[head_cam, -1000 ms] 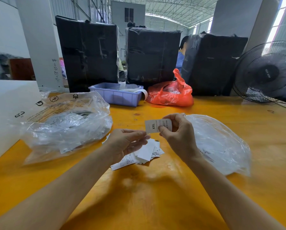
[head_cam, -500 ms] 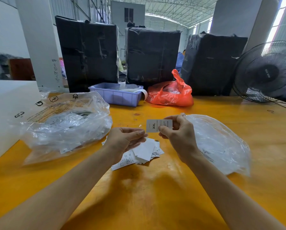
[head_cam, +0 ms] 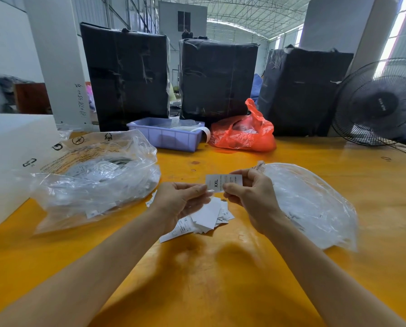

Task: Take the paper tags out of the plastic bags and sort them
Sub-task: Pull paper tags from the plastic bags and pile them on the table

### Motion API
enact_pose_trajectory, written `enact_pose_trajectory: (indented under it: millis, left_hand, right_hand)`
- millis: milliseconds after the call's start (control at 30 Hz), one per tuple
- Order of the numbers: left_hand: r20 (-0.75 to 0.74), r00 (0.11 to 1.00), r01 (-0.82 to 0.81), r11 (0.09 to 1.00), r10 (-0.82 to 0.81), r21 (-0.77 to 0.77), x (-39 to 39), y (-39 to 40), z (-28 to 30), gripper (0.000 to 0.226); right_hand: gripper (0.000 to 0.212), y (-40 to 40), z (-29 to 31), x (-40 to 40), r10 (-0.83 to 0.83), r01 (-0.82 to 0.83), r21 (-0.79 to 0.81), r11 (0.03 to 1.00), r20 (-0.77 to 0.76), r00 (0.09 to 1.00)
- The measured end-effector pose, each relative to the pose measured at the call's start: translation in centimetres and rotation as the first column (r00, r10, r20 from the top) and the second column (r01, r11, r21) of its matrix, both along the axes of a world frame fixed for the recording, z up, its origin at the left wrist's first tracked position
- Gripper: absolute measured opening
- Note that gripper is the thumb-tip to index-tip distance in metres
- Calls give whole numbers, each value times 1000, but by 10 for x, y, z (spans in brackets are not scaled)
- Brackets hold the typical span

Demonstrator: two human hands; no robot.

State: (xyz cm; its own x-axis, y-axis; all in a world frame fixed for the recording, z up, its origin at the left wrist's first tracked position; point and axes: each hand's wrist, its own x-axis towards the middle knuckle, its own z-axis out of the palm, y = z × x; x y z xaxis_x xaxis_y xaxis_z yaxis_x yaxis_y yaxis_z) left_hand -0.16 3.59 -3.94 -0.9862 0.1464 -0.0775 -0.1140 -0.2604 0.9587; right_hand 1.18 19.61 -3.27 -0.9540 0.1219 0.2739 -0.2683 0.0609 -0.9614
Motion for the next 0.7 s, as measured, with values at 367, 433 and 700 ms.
enact_pose_trajectory:
  millis: [367,433,700]
  left_hand:
    - [7,1000,21,1000,-21,-4,1,-1,0,13]
    - [4,1000,24,1000,-24,-9,1,-1,0,13]
    - [3,1000,27,1000,-27,0,2,-1,0,12]
  right_hand:
    - [20,2,3,-1,-35,35,-100,994,4,999]
    - [20,3,4,-1,-42,43,-107,993,4,999]
    - [19,0,2,-1,-6,11,-118,993,41,999]
